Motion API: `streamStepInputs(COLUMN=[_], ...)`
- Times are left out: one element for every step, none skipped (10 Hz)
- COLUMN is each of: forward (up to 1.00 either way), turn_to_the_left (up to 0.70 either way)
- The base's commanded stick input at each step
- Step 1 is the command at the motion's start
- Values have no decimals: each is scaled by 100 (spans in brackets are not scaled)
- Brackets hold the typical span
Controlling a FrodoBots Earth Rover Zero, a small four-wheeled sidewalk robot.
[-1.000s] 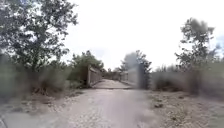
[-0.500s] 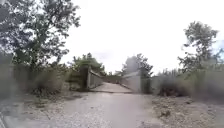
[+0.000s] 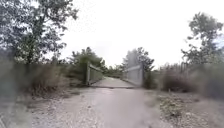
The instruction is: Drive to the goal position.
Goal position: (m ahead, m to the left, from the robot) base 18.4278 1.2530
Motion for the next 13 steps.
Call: streamStepInputs(forward=[45, 45, 45, 45, 45, 45, 45, 45, 45, 45, 45, 45, 45], turn_to_the_left=[0, 0, 0, 0, 0, 0, 0, 0, 0, 0, 0, 0, 0])
